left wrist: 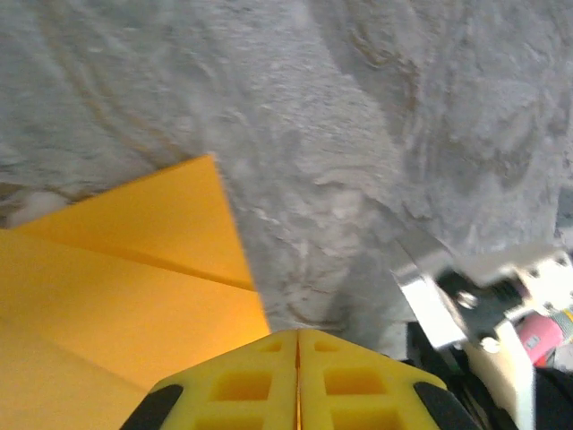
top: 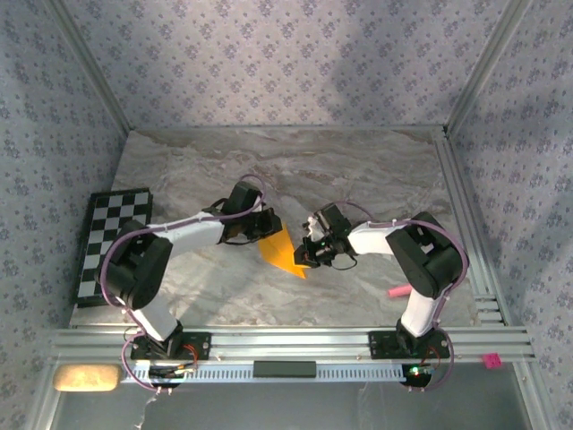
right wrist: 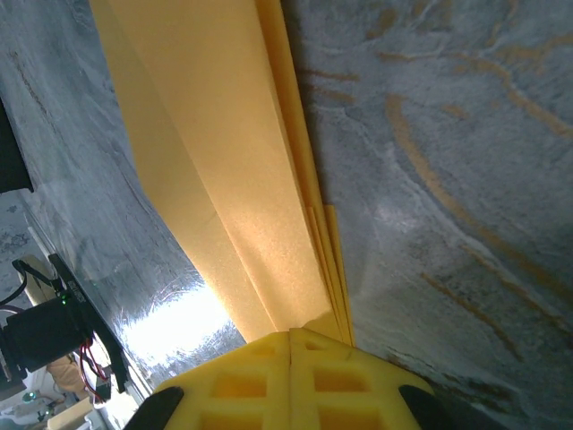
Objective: Fold a paper plane with a square sheet of paper (pick it up from the middle)
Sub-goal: Fourth fold the wing at the center of the table.
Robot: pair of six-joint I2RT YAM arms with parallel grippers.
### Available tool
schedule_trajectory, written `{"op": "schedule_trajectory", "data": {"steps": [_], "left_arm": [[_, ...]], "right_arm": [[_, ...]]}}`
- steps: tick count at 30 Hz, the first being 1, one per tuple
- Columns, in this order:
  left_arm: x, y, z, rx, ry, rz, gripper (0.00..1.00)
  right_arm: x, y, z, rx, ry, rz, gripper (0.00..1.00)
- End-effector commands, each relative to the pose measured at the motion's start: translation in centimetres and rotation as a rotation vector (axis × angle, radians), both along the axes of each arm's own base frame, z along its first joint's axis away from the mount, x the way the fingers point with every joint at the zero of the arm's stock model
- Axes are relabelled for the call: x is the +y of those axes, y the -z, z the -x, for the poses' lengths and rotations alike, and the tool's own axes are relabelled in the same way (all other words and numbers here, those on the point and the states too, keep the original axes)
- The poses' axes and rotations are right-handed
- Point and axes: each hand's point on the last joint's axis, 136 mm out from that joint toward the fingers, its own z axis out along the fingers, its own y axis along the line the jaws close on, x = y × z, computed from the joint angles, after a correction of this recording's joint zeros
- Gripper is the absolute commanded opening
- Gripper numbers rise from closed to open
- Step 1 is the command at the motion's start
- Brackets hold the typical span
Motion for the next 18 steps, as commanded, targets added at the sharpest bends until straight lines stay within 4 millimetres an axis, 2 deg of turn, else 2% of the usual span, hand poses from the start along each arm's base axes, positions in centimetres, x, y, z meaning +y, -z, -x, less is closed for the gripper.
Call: {"op": "schedule_trajectory", "data": {"steps": [1,6,13,18], "left_arm": [[-0.9,1.4,2.2,0.073,0.019,0.030,0.07],[-1.7,3.5,3.3,0.118,0.026,0.056,0.06],[0.6,7.1,3.0,0.146,-0.022,-0.028,0.06],[2.6,7.2,1.4,0.139,-0.067,-0.046,0.06]], "right_arm": [[-3.1,3.9,2.3,0.099,0.044,0.178,0.00],[-3.1,4.2,2.5,0.106,0.047,0.178,0.00],[-3.1,4.9,2.9,0.123,0.056,0.157,0.00],[-3.6,5.3,3.3,0.127,0.055,0.169,0.00]]}}
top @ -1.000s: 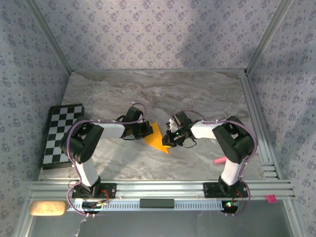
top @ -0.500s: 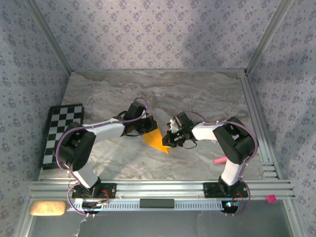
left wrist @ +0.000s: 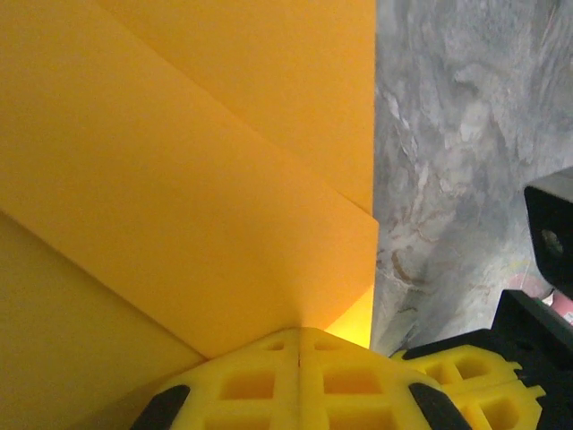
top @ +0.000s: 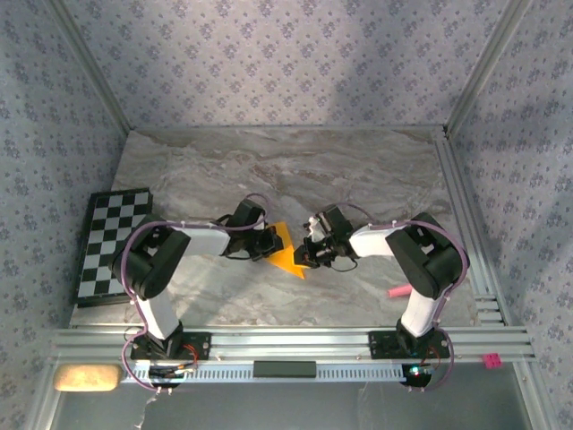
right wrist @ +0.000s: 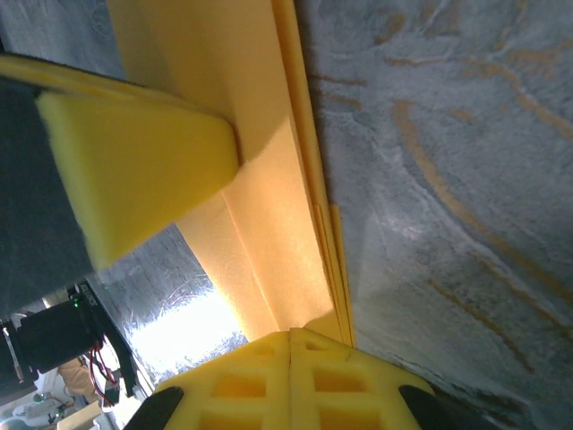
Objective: Fold a paper plane with a square sheet of paper (pick it up from the middle)
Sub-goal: Fourth fold the wing at the center of the table.
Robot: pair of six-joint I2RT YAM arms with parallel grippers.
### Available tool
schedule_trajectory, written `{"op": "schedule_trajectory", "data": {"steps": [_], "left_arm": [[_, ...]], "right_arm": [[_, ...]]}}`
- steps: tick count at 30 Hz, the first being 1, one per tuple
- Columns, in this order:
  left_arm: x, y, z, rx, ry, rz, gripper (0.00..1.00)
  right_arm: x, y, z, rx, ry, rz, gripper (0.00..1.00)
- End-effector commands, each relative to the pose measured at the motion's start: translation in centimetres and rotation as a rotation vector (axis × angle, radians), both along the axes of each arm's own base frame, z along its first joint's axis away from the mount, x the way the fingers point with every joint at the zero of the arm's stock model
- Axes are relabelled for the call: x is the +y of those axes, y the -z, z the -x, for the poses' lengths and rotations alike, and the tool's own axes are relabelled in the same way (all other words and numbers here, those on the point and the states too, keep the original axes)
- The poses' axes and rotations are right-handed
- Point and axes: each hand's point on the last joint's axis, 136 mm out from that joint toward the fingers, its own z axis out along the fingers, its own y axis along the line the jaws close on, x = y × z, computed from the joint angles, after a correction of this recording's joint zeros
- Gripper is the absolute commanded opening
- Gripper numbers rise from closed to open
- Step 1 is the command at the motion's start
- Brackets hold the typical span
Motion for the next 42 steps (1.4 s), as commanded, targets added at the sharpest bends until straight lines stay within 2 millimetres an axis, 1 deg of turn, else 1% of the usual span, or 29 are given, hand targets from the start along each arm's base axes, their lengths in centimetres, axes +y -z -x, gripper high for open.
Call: {"op": "schedule_trajectory", "data": {"steps": [1,10,14,19,24,27,30,36,38,42], "left_arm": [[2.6,1.3,-1.8,-0.017,-0.061,-0.073,0.06],[5.0,1.1,-4.4,-0.018,-0.107,-0.104,0.06],[5.9,0.9,-5.4,-0.017,-0.127,-0.086,0.07],[6.3,0.5,-6.5,-0.016,-0.125,-0.081,0.07],[7.0,0.3,-7.2,-0.016,-0.132,-0.114,0.07],[6.9,-0.1,-7.5,-0.023,-0.136,-0.105,0.07],[6.6,-1.1,-7.5,-0.035,-0.134,-0.090,0.07],[6.3,-3.9,-6.8,-0.096,-0.129,-0.112,0.09],[6.0,-4.8,-6.2,-0.124,-0.125,-0.131,0.10],[5.5,-5.5,-4.8,-0.158,-0.108,-0.183,0.12]], "right_arm": [[-3.8,5.2,3.4,0.142,0.037,0.205,0.00],[-4.0,5.2,3.8,0.145,0.027,0.208,0.00],[-4.1,5.1,4.0,0.143,0.018,0.210,0.00],[-4.3,4.9,4.3,0.141,-0.005,0.213,0.00],[-4.4,4.7,4.5,0.140,-0.011,0.214,0.00],[-4.5,4.6,4.5,0.140,-0.010,0.214,0.00],[-4.4,4.5,4.3,0.137,-0.006,0.211,0.00],[-4.1,4.4,4.0,0.131,-0.001,0.204,0.00],[-4.2,4.6,3.9,0.133,0.004,0.208,0.00],[-4.1,4.6,3.9,0.137,0.006,0.206,0.00]]}}
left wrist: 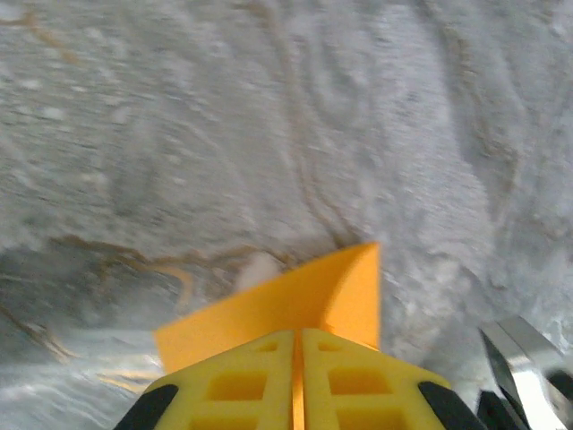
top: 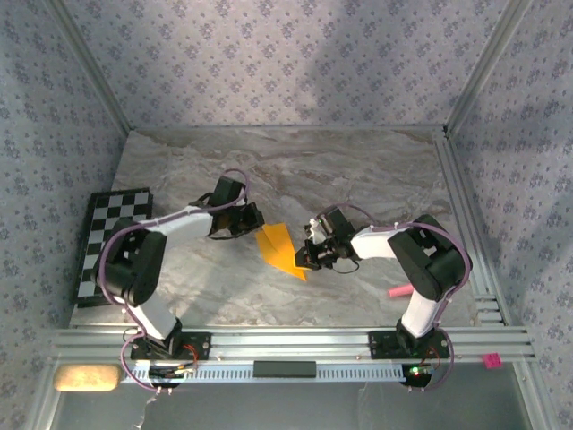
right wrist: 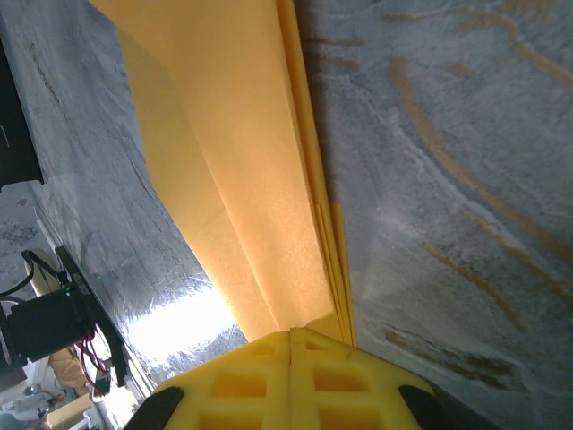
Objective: Fold a paper plane with a square sheet of paper (pick it up from the middle)
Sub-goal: Fourth fold the wing at the center of the table.
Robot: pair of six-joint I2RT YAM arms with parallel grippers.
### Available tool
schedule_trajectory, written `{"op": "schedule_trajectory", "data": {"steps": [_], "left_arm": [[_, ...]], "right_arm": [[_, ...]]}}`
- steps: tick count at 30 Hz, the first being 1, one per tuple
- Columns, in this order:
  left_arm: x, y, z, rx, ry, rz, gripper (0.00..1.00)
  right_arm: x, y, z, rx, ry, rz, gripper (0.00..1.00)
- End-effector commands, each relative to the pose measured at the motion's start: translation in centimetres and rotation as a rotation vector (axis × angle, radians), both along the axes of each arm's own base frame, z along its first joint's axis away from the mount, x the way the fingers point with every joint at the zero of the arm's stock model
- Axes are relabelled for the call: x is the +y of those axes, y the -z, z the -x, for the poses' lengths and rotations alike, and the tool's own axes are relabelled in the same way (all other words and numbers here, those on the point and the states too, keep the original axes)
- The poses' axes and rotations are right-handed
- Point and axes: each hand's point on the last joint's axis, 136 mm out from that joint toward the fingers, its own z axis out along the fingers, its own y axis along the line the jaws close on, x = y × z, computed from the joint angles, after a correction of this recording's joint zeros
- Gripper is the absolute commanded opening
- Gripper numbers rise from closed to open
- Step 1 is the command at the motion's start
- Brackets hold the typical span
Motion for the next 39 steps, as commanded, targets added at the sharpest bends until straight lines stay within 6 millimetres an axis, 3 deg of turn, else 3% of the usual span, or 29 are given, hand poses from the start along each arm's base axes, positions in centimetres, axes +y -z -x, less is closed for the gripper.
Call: {"op": "schedule_trajectory", "data": {"steps": [1,7,14,20,25,29,39], "left_arm": [[0.0,-0.7,1.2,-0.025,0.012,-0.066,0.13],[-1.3,-0.5,3.0,-0.023,0.050,-0.070,0.14],[-5.1,0.3,4.9,0.002,0.197,-0.024,0.14],[-6.5,1.4,5.3,0.031,0.235,0.010,0.13],[-5.7,3.8,4.7,0.057,0.208,-0.040,0.12],[-3.5,6.1,4.6,0.088,0.165,-0.098,0.11],[1.3,6.6,0.6,0.077,0.067,-0.107,0.14]], "right_arm": [[-3.7,4.6,3.3,0.147,0.028,0.201,0.00],[-3.8,4.3,3.2,0.140,0.035,0.203,0.00],[-4.0,4.3,3.1,0.137,0.041,0.216,0.00],[-4.0,4.4,3.1,0.138,0.044,0.220,0.00],[-4.0,4.6,3.1,0.144,0.040,0.222,0.00],[-3.9,4.7,3.3,0.146,0.033,0.222,0.00],[-4.2,4.9,3.7,0.151,0.034,0.226,0.00]]}}
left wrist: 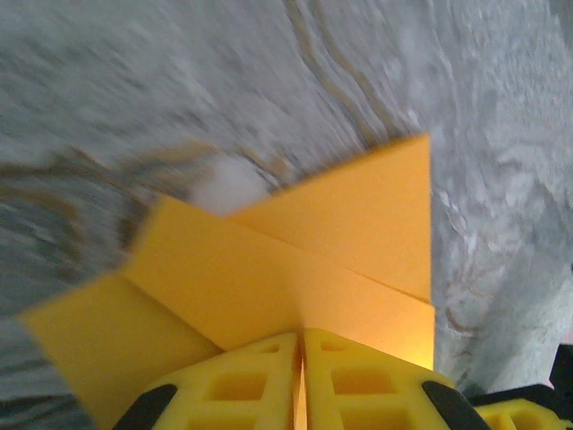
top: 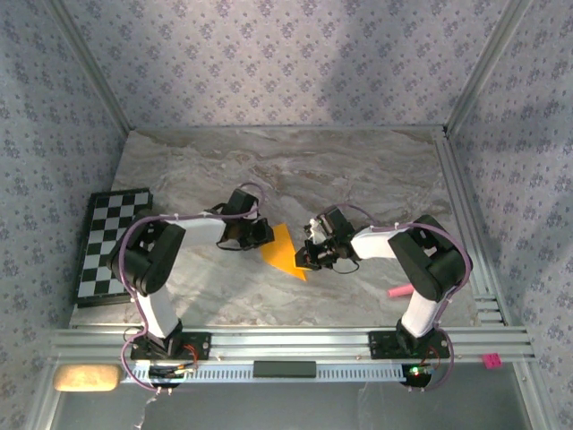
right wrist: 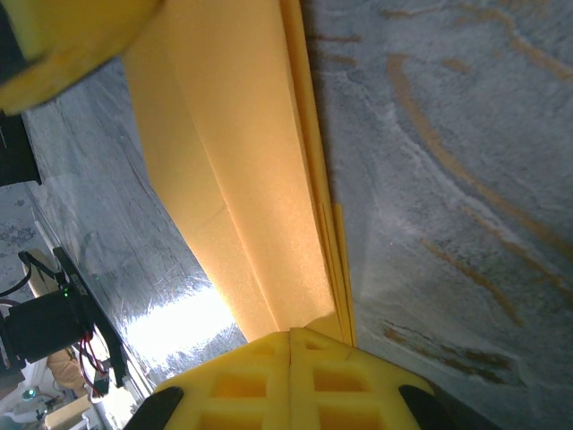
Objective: Fold a paper plane with a square sheet of paper (pick it up from the middle)
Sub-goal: Fourth fold the wing at the center of the table.
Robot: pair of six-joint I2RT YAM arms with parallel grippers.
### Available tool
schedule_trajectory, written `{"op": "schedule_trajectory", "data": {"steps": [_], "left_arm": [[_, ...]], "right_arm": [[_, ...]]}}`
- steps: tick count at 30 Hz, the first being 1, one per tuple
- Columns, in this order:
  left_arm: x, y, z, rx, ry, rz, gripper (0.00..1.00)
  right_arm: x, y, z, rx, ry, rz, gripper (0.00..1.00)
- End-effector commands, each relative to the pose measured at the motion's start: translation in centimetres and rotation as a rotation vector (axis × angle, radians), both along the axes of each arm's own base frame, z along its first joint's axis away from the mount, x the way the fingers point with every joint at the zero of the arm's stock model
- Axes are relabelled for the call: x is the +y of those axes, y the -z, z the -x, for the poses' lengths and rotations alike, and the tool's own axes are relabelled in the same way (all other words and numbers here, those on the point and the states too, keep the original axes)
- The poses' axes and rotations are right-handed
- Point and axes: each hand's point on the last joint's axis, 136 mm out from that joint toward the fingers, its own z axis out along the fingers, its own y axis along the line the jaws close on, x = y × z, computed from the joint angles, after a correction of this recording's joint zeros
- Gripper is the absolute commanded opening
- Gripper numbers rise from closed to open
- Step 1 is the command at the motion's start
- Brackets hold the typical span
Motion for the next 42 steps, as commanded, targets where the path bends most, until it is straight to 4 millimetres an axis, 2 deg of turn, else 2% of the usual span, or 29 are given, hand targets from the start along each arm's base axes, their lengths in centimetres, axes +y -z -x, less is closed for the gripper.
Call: {"op": "schedule_trajectory", "data": {"steps": [1,5,8,10,16,20,25,29,35,42], "left_arm": [[3.4,1.5,-2.3,-0.017,-0.061,-0.100,0.14],[3.6,-0.1,-3.8,-0.036,-0.076,-0.075,0.15],[3.1,-1.5,-4.1,-0.059,-0.049,-0.085,0.15],[3.4,-2.1,-4.2,-0.072,-0.044,-0.121,0.15],[3.7,-5.7,-3.1,-0.151,-0.027,-0.225,0.21],[1.1,-6.9,-1.5,-0.163,0.009,-0.132,0.22],[-3.7,-5.6,1.0,-0.066,0.074,0.031,0.20],[-6.2,-3.8,2.3,-0.021,0.114,0.042,0.19],[-5.6,-0.9,2.8,0.034,0.091,-0.048,0.14],[-3.6,1.7,2.8,0.075,0.064,-0.106,0.13]], "right_arm": [[-4.2,4.9,3.7,0.152,0.031,0.220,0.00],[-4.2,4.8,3.6,0.148,0.034,0.220,0.00],[-4.1,4.6,3.5,0.142,0.037,0.215,0.00],[-4.0,4.6,3.4,0.142,0.039,0.215,0.00],[-3.9,4.5,3.4,0.141,0.038,0.214,0.00],[-3.9,4.4,3.3,0.141,0.039,0.216,0.00],[-3.9,4.1,3.0,0.132,0.046,0.219,0.00],[-3.7,4.0,2.9,0.130,0.044,0.215,0.00],[-3.7,3.8,2.6,0.111,0.059,0.216,0.00],[-1.7,0.1,1.4,-0.002,0.038,0.104,0.00]]}}
